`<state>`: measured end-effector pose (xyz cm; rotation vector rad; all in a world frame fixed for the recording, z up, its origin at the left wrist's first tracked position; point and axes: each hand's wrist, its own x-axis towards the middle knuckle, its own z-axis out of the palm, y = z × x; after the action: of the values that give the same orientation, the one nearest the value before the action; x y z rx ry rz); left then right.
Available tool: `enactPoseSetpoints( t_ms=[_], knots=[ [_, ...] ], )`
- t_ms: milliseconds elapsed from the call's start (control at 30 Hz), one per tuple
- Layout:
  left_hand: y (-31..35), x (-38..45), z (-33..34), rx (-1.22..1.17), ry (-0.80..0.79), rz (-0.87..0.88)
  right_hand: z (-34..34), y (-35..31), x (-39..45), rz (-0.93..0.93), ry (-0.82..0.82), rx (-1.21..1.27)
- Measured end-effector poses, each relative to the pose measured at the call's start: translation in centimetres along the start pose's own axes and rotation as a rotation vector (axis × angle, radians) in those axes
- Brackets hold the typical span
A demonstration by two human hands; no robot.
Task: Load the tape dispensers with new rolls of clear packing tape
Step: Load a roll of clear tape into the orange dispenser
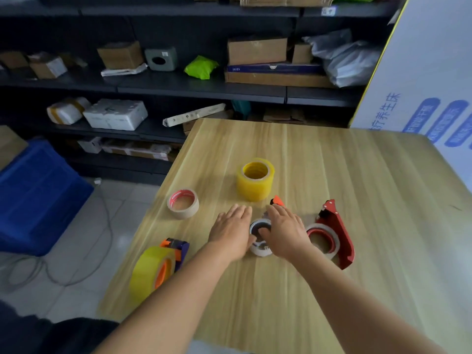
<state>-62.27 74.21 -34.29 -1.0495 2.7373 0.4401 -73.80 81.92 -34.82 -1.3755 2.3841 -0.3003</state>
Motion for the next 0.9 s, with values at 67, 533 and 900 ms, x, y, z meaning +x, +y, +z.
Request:
enactPoseSetpoints(
  t_ms=[67, 533, 900],
  knots=[
    [0.9, 1.3, 0.4, -0.011, -0.042, -0.016, -0.6, 1.4, 1.1, -0.011, -0.036, -0.016],
    [1.7, 4.3, 3.1, -0.160, -0.190, -0.082, 2.0, 5.0, 4.3, -0.216, -0.257, -0.201],
    [-0.3, 4.8, 2.7, -0.522, -0.273, -0.044, 1.9, 4.9, 4.2, -0.265, -0.129, -0.184]
  ],
)
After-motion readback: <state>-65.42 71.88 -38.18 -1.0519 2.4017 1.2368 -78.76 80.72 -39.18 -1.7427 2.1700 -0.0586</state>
